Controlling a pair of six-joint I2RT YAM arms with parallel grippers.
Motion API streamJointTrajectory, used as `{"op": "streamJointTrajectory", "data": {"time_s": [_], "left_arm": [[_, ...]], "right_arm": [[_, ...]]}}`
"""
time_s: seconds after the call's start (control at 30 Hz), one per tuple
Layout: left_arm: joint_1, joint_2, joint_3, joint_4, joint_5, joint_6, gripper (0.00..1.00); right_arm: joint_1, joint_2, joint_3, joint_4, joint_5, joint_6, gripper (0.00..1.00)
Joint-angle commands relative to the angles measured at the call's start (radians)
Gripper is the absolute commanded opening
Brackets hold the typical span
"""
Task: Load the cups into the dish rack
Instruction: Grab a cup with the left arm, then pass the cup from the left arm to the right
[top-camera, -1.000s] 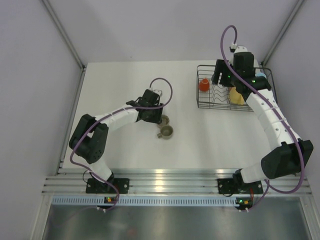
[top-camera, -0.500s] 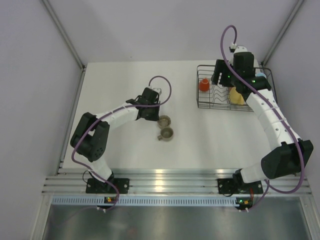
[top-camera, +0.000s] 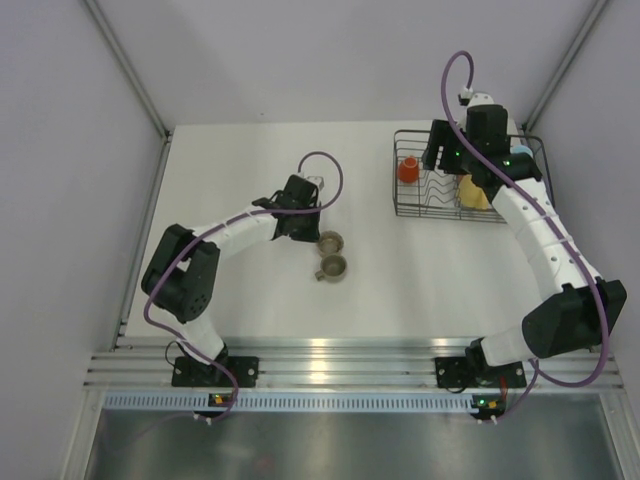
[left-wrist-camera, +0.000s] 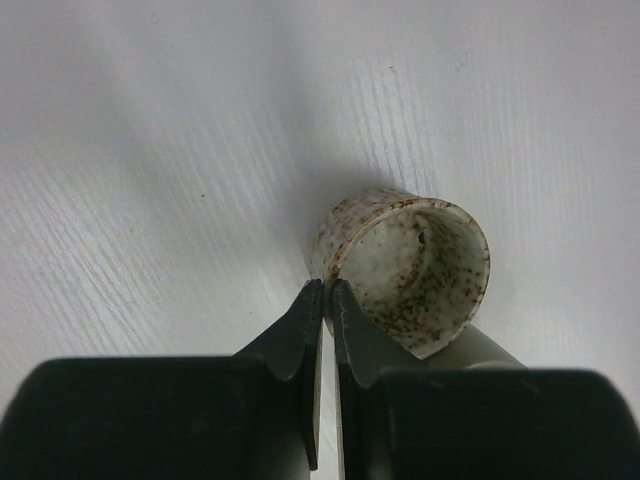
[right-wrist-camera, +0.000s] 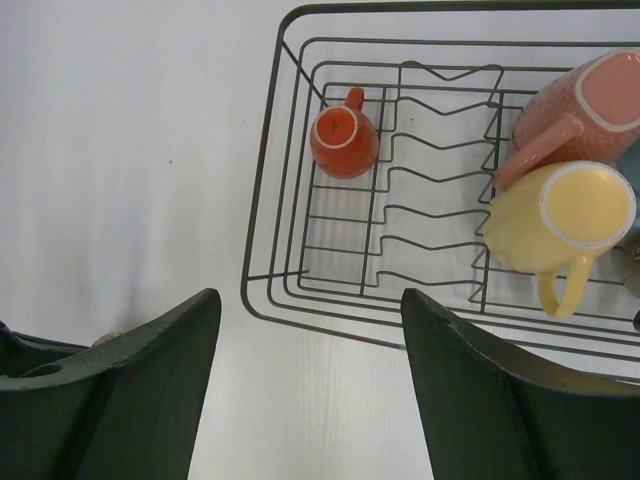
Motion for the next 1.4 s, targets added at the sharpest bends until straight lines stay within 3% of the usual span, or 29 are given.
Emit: {"op": "streamJointTrajectory", "data": {"time_s": [0.0, 0.2, 0.4, 0.5, 0.67, 0.8, 1.0, 1.37], "left_arm": [[0.011, -0.075, 0.051, 0.035, 0.012, -0.019, 0.0], [0.028, -0.141, 0.069, 0.036, 0.027, -0.047, 0.0], [0.099, -0.188, 0.078, 0.078, 0.142, -0.109, 0.0], [0.139, -0.204, 0.06, 0.157, 0.27, -0.16, 0.0], [0.199, -0.182, 0.022, 0.384, 0.581, -0.39, 0.0], [0.21, -0.141, 0.02, 0.584, 0.741, -0.624, 0.0], [0.21, -0.113, 0.028, 0.78, 0.837, -0.921, 0.0], [0.193, -0.075, -0.011, 1.081, 0.848, -1.361, 0.0]], "right_arm": [[0.015, -0.031, -0.009, 0.029, -0.005, 0.007, 0.73], [0.015, -0.035, -0.019, 0.035, -0.009, 0.012, 0.73], [0.015, -0.04, -0.033, 0.055, -0.034, 0.019, 0.73], [0.014, -0.054, -0.062, 0.101, -0.099, 0.03, 0.73], [0.003, -0.119, -0.145, 0.257, -0.321, 0.056, 0.74], [0.001, -0.153, -0.199, 0.404, -0.498, 0.07, 0.76], [0.001, -0.201, -0.217, 0.506, -0.635, 0.096, 0.77], [0.005, -0.21, -0.196, 0.653, -0.834, 0.182, 0.77]]}}
